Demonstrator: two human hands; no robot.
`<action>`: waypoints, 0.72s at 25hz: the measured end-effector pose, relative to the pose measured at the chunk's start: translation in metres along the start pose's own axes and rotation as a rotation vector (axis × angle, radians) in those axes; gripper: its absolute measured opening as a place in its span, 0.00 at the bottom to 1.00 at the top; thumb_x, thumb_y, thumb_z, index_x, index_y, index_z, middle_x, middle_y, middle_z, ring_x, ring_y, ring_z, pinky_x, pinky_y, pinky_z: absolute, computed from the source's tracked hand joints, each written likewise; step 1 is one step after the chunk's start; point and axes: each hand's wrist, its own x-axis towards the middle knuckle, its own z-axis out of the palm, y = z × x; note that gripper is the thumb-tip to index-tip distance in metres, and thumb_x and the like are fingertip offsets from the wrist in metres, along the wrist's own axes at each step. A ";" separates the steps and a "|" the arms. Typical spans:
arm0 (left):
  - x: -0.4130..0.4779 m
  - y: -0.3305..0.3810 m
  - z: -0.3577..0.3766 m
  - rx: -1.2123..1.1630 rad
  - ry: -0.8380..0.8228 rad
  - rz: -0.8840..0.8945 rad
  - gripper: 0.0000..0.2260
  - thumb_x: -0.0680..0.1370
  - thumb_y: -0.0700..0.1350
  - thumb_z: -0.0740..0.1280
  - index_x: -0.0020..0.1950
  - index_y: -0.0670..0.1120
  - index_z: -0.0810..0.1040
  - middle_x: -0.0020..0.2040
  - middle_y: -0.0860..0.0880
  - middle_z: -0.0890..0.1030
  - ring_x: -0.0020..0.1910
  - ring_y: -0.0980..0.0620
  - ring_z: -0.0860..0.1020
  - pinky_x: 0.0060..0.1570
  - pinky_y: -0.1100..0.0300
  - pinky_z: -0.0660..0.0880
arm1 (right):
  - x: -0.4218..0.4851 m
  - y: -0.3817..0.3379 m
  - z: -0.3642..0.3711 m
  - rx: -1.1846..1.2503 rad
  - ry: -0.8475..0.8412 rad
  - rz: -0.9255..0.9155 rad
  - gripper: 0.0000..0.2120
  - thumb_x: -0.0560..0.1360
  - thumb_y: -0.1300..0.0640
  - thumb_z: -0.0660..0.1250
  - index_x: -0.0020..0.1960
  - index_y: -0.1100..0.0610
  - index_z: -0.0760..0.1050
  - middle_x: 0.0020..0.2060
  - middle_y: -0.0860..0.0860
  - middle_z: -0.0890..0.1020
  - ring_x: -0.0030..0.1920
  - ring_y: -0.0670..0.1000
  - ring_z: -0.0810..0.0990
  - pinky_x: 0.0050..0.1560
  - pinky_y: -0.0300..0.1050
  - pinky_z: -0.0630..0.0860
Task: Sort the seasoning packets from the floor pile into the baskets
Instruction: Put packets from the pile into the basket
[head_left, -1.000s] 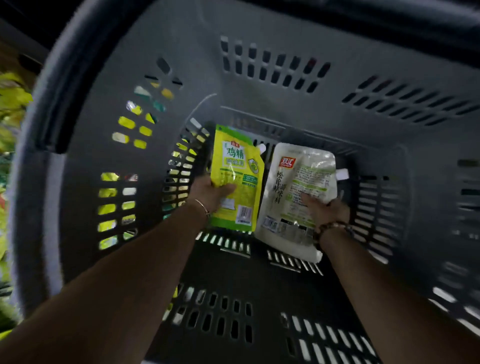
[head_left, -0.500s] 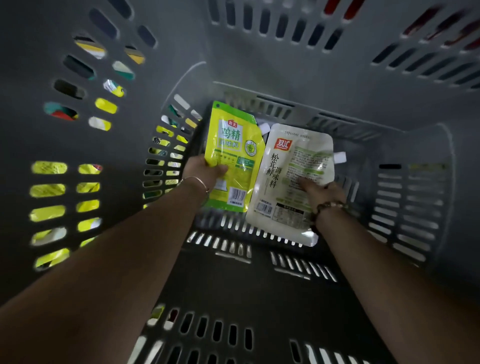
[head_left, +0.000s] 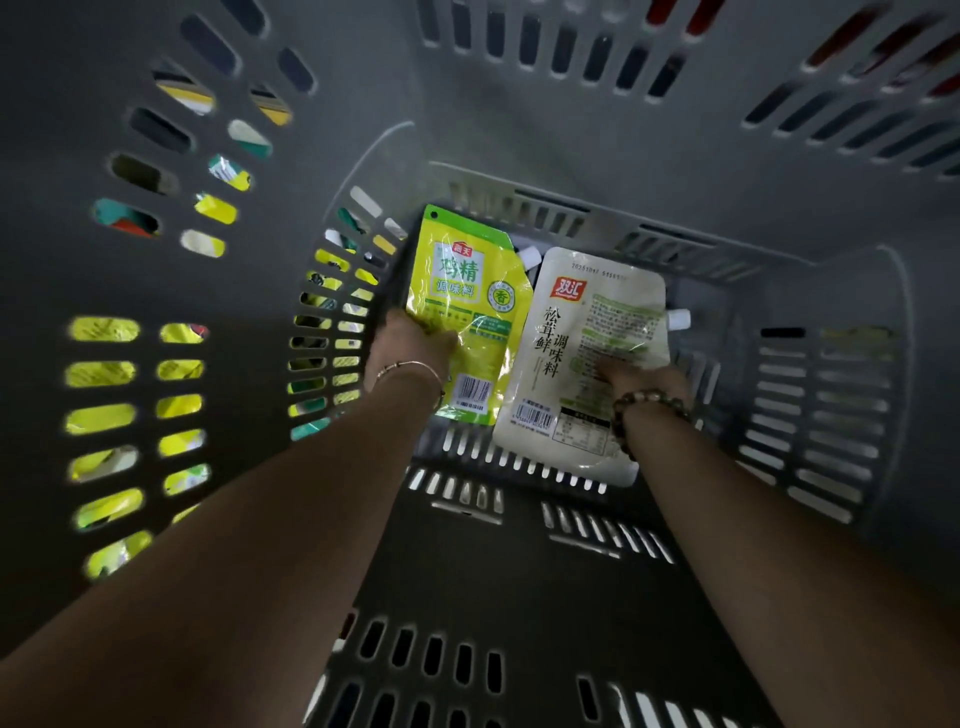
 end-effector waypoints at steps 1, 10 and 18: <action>-0.004 0.002 -0.002 0.017 -0.006 -0.010 0.22 0.71 0.52 0.72 0.58 0.44 0.69 0.57 0.42 0.77 0.56 0.42 0.76 0.52 0.51 0.71 | -0.003 0.000 -0.003 -0.028 -0.011 -0.001 0.23 0.72 0.47 0.69 0.62 0.59 0.72 0.58 0.55 0.78 0.57 0.56 0.76 0.51 0.43 0.70; -0.092 0.015 -0.060 0.025 -0.023 0.057 0.22 0.72 0.44 0.69 0.65 0.43 0.72 0.63 0.43 0.75 0.62 0.42 0.73 0.59 0.53 0.71 | -0.059 -0.017 -0.063 -0.141 -0.106 -0.086 0.26 0.70 0.50 0.71 0.64 0.57 0.71 0.57 0.56 0.79 0.54 0.56 0.78 0.44 0.42 0.75; -0.227 0.024 -0.156 -0.552 -0.071 0.161 0.21 0.70 0.36 0.71 0.63 0.43 0.73 0.55 0.44 0.79 0.50 0.51 0.76 0.53 0.62 0.72 | -0.184 -0.045 -0.122 -0.135 -0.049 -0.457 0.24 0.67 0.50 0.72 0.62 0.52 0.72 0.58 0.51 0.77 0.55 0.51 0.77 0.54 0.44 0.74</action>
